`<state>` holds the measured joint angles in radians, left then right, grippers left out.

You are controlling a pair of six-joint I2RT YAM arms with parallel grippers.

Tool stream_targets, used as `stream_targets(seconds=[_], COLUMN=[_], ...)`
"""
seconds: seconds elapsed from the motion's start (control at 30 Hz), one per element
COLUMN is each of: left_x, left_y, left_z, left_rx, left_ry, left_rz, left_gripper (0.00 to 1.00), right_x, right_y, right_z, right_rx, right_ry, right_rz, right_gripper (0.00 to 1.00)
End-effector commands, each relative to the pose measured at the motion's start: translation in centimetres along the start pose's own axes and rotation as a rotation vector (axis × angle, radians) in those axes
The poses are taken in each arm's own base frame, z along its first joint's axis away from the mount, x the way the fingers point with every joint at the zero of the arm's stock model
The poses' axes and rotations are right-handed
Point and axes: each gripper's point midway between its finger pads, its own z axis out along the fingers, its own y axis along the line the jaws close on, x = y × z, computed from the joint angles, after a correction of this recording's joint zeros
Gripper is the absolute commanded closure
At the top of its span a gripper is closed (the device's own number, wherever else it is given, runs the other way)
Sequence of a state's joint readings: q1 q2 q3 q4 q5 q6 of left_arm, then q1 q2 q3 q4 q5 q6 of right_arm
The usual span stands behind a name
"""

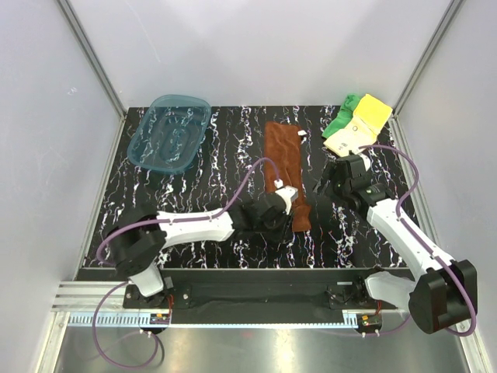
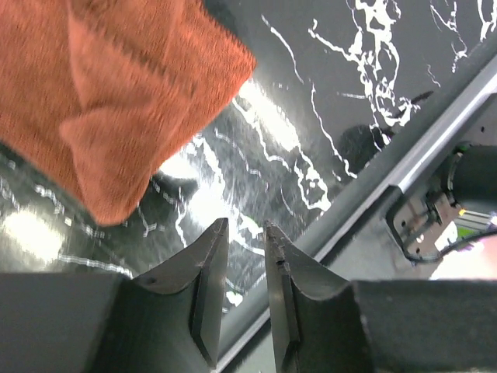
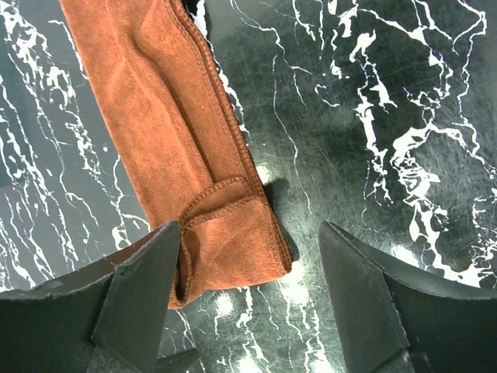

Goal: Roll the towels
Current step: Roll the towel

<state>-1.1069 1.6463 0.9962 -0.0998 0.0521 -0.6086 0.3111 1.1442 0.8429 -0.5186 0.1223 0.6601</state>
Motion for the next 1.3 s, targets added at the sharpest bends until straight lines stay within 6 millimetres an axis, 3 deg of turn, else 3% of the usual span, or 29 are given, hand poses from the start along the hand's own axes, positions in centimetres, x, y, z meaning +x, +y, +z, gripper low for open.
stream_targets(seconds=[0.0,0.07,0.4,0.57,0.67,0.77,0.83,0.87,0.97,1.03,1.1,1.13,1.27], left_x=[-3.1,-3.6,-7.3,-8.2,-8.8,-9.8,-10.3,-10.5,-9.8,-8.4,-7.3,-5.4,-2.3], left_y=[-0.3,0.4,8.0,10.0,10.2,9.7,9.1,9.4,9.4,9.7,8.9,9.3,7.4], left_z=[0.8,1.2,3.4,5.1,4.5,1.9,-0.6,-1.4,-4.0,-5.0,-4.8,-4.3,-2.0], left_rx=[0.001,-0.015,-0.101,-0.108,-0.118,-0.132,-0.134,-0.154,-0.181,-0.198,-0.16,-0.164,-0.081], left_ry=[-0.055,-0.057,-0.062,-0.039,-0.054,-0.112,-0.153,-0.174,-0.207,-0.213,-0.215,-0.185,-0.139], left_rz=[0.037,0.033,-0.022,-0.039,-0.036,-0.028,-0.024,-0.023,-0.034,-0.056,-0.08,-0.09,-0.118], left_gripper=[0.7,0.7,0.7,0.7,0.71,0.65,0.56,0.4,0.31,0.31,0.31,0.31,0.31], right_x=[-0.9,-0.8,-0.7,-0.4,-0.4,-0.3,0.6,1.0,3.0,4.9,6.8,7.1,8.8], right_y=[-0.2,-0.3,-1.0,-0.8,0.2,1.6,2.3,2.2,0.5,-0.1,-0.5,0.0,-0.1], right_z=[-0.4,-0.4,-0.1,0.4,0.1,-0.9,-1.5,-1.5,-0.7,0.0,0.8,1.0,2.3], right_rx=[-0.007,-0.004,0.006,-0.011,-0.067,-0.165,-0.242,-0.247,-0.192,-0.193,-0.199,-0.228,-0.235], right_ry=[-0.038,-0.036,-0.035,-0.018,-0.011,-0.017,-0.01,-0.003,0.051,0.103,0.164,0.178,0.237], right_rz=[-0.008,-0.011,-0.021,-0.031,-0.058,-0.095,-0.101,-0.091,-0.048,-0.024,0.021,0.035,0.073], right_gripper=[0.21,0.21,0.21,0.21,0.22,0.22,0.22,0.22,0.25,0.26,0.27,0.28,0.3])
